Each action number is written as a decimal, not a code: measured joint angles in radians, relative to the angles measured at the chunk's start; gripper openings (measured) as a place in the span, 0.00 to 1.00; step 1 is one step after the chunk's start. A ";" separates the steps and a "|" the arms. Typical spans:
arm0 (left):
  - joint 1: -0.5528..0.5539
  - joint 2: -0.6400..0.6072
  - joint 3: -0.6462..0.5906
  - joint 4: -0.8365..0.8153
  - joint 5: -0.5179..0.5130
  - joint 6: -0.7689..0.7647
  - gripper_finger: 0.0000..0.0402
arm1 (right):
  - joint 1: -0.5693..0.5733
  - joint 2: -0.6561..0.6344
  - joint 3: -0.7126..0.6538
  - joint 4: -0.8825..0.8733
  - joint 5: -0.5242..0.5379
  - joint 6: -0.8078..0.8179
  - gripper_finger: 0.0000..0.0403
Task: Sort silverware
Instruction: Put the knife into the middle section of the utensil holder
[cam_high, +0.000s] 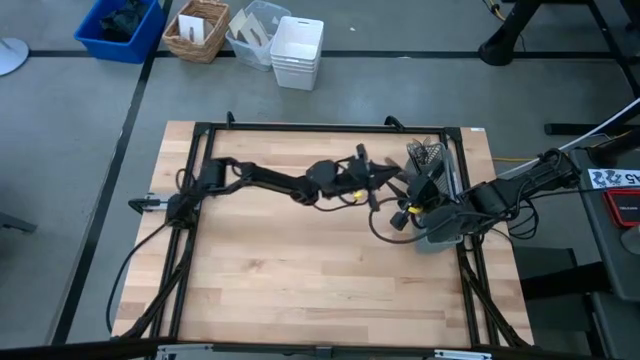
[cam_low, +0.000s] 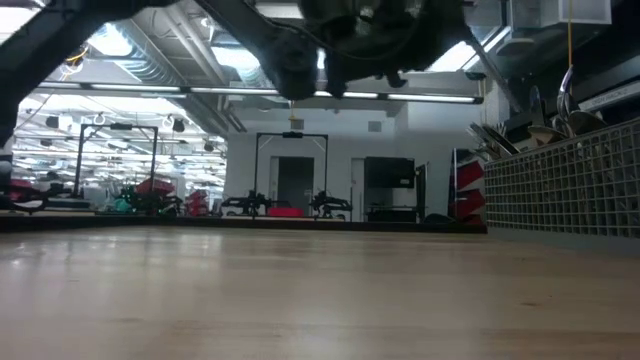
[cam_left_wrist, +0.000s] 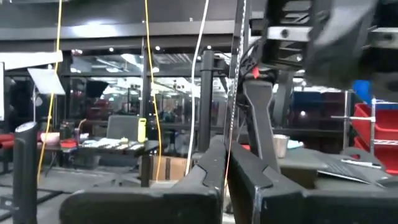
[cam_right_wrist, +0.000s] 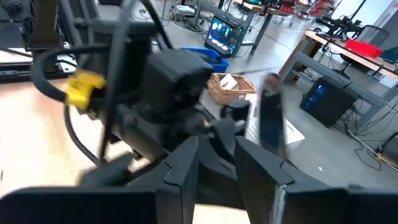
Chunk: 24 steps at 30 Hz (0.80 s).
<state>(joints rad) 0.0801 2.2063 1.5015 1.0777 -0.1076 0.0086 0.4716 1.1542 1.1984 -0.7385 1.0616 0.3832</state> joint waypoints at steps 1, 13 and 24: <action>0.006 0.021 0.033 -0.009 0.003 0.005 0.00 | 0.000 0.000 0.000 0.000 0.000 0.000 0.26; 0.048 0.234 0.388 -0.249 0.054 0.022 0.00 | 0.000 0.000 0.000 -0.001 0.000 -0.032 0.26; 0.056 0.314 0.476 -0.340 0.055 0.024 0.01 | -0.001 0.000 0.000 0.000 0.000 -0.033 0.26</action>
<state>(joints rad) 0.1356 2.5198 1.9778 0.7377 -0.0525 0.0328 0.4709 1.1542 1.1984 -0.7385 1.0616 0.3500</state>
